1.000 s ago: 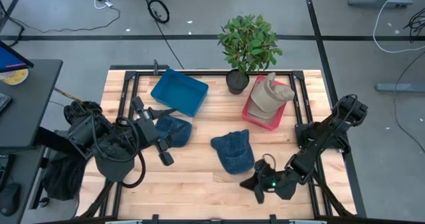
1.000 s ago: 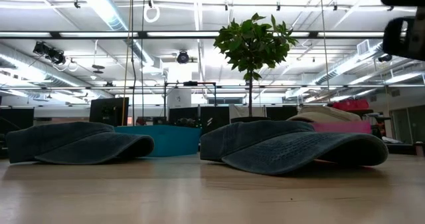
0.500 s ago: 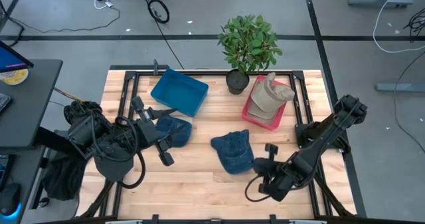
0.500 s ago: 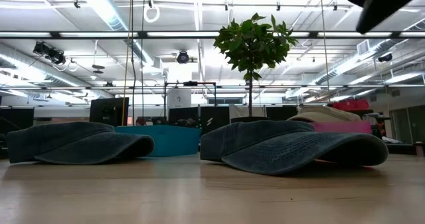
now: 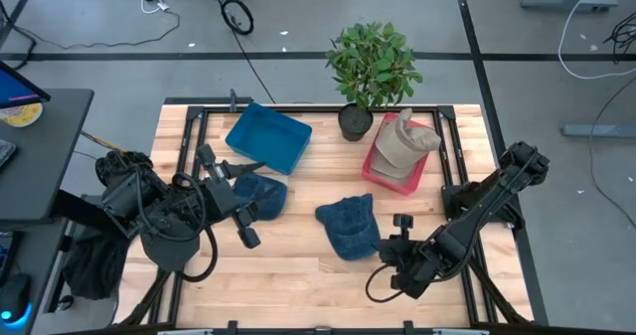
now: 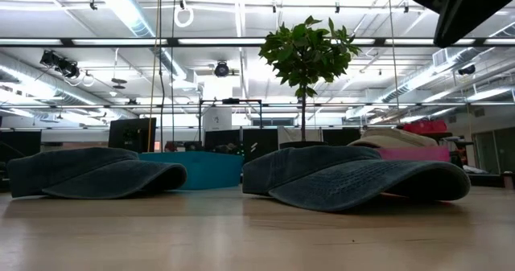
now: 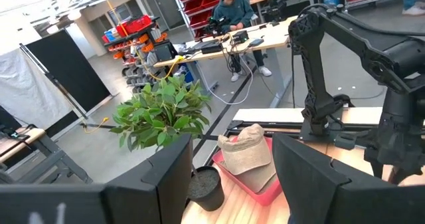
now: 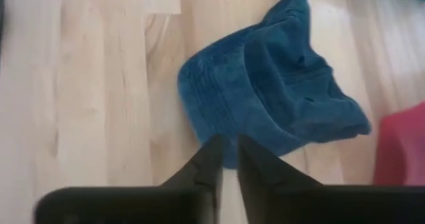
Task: Pick & Place hat
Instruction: Put the right blue cap into the blue bin
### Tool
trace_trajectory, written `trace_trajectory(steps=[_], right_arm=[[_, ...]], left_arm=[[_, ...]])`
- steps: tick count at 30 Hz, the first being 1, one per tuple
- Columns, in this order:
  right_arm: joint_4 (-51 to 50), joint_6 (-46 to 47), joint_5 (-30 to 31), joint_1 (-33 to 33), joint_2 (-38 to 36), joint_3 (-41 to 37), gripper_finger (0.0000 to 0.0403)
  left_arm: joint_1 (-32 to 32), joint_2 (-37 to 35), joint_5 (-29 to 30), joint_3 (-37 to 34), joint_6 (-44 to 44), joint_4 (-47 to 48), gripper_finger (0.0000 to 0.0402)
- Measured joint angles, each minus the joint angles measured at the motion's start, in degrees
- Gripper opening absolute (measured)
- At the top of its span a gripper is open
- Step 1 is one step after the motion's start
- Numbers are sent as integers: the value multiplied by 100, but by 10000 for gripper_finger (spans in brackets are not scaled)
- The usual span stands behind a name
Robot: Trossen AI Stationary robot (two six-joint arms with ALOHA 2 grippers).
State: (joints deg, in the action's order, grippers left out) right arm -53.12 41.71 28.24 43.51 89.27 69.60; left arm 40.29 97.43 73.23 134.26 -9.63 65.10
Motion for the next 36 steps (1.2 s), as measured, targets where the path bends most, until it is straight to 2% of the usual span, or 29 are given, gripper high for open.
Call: trace_trajectory(steps=[6,10,15,23,26,32,36], right_arm=[[306,-70,-75,-60,0,-2,140],[881,-443,-181,-64,0,-296,202],[1137,-847,-412,-30,227,-507,248],[1205,-1378,-134,-12,939,-507,246],[1174,-1301,134,-14,1187,-507,238],[1464,-1219,205,-58,1624,-507,227],[1608,-1102,472,-58,1867,-507,226]], left_arm=[[-94,0,0,0,0,1,210],[-102,0,0,0,0,2,210],[-102,2,-2,0,0,5,210],[-102,0,-2,0,-2,4,210],[-102,2,-2,0,-16,4,210],[-102,2,-4,0,-20,-9,210],[-102,2,-4,0,-20,-13,210]])
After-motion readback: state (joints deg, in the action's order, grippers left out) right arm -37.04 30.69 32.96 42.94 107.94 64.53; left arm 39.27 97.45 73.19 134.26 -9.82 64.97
